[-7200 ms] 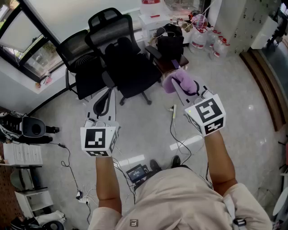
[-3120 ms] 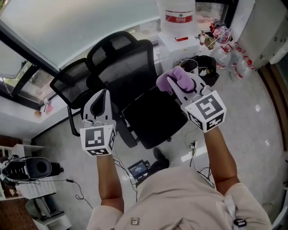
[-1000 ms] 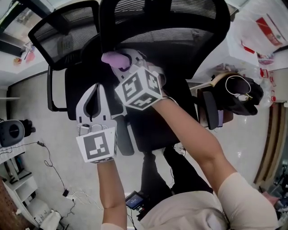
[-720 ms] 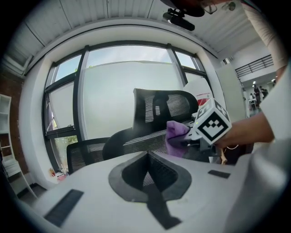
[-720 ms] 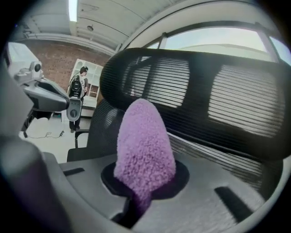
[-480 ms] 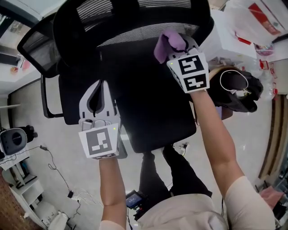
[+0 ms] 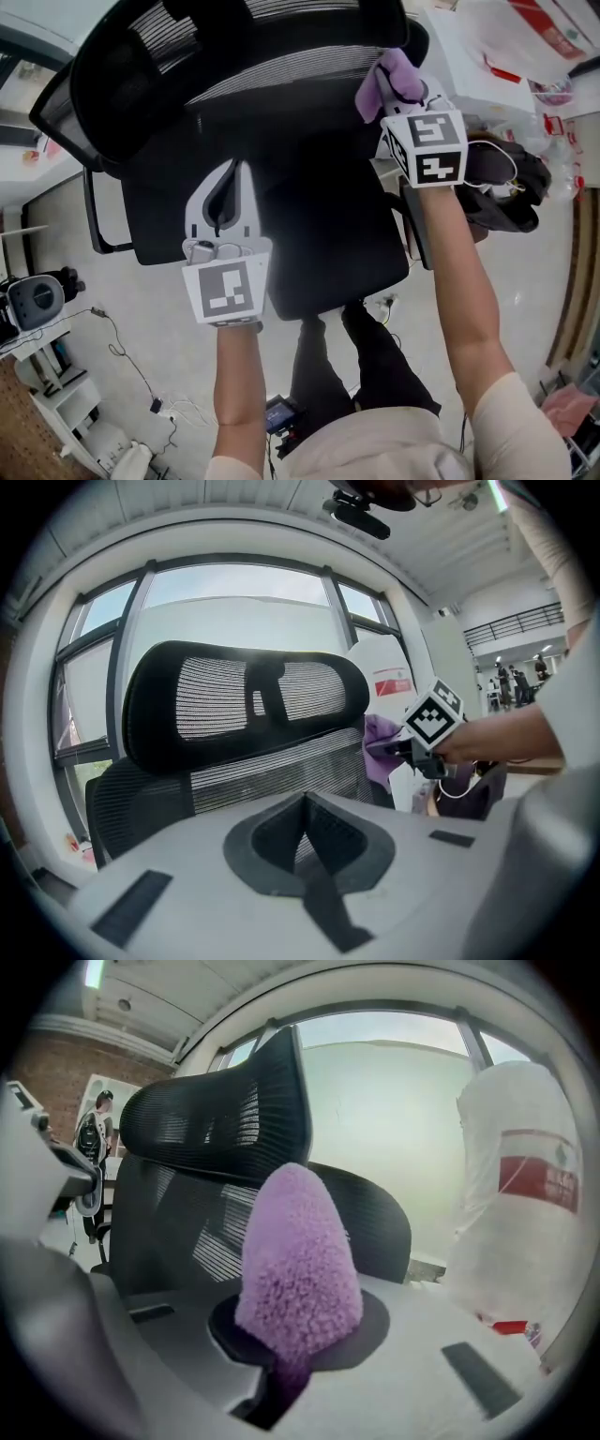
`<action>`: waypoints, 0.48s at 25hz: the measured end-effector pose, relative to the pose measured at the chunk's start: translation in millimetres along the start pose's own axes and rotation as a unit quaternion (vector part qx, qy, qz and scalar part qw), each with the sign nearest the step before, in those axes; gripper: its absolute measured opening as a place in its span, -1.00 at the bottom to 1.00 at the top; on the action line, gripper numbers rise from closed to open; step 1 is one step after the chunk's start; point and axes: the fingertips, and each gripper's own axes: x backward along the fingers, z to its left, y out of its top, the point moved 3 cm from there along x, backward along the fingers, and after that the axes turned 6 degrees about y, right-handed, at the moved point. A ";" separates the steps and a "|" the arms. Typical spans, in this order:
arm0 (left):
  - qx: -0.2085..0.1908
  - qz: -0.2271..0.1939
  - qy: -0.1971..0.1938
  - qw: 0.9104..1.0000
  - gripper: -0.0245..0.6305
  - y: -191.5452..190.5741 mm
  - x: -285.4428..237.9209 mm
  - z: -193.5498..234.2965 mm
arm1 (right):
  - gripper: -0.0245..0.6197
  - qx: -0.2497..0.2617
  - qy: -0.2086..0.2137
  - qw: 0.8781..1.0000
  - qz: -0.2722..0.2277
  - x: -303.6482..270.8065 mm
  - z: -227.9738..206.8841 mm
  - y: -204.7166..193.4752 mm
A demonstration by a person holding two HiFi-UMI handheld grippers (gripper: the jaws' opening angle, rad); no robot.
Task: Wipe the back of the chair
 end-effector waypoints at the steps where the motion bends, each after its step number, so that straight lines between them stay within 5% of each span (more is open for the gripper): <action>1: 0.001 0.000 0.001 1.000 -0.91 -0.7 0.4 1.9 | -0.86 -0.002 -0.002 1.000 0.000 -0.6 1.4 0.5; 7: 0.010 0.001 0.017 1.000 -0.91 -10.9 9.7 33.0 | -0.86 0.000 0.019 1.000 -0.003 -12.3 41.5 12.0; 12: 0.022 0.002 0.044 0.999 -0.91 -27.1 26.3 69.7 | -0.86 0.021 0.087 0.996 -0.028 -39.5 137.5 46.3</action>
